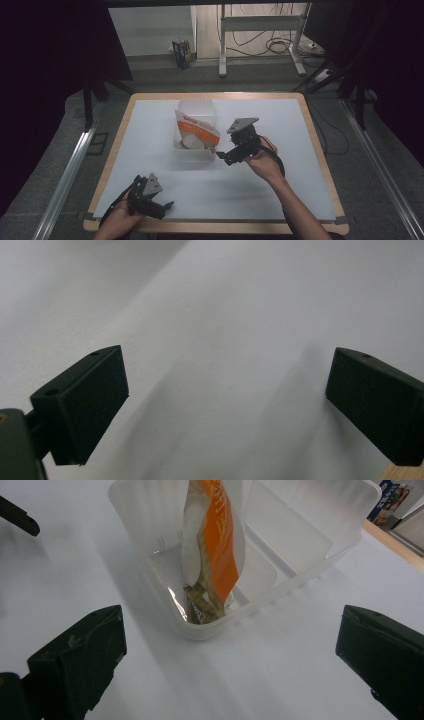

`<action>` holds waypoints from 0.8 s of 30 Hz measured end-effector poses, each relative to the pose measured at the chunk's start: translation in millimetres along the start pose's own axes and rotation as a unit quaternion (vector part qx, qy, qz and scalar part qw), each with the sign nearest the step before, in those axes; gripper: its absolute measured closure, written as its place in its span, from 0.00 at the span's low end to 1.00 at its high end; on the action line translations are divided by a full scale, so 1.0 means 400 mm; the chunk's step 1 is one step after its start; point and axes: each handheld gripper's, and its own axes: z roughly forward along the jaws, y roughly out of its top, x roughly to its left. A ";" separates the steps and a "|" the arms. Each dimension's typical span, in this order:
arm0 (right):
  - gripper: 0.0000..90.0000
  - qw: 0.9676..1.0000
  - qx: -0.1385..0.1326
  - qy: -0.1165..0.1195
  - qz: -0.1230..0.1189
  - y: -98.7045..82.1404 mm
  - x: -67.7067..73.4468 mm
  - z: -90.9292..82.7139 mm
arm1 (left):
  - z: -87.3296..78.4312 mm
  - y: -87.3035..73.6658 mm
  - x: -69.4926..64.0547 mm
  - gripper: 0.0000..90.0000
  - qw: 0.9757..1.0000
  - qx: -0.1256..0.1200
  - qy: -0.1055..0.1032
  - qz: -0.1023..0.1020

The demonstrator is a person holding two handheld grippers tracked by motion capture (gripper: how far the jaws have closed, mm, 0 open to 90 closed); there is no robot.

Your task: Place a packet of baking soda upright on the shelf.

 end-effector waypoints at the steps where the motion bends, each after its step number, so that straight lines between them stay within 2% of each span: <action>1: 0.00 1.000 0.000 0.000 0.000 0.000 0.000 0.000 | 0.000 0.000 0.000 0.04 1.000 0.000 0.000 0.000; 6: 0.00 1.000 -0.009 0.009 0.004 -0.004 0.009 -0.010 | -0.001 -0.001 0.001 0.04 1.000 -0.002 -0.001 -0.002; 12: 0.00 1.000 -0.006 0.015 0.011 -0.015 0.013 -0.014 | -0.002 -0.001 0.000 0.04 1.000 -0.003 0.000 0.000; 24: 0.00 1.000 -0.002 0.010 0.025 -0.053 0.005 -0.042 | -0.001 -0.001 -0.002 0.04 1.000 -0.002 0.001 0.004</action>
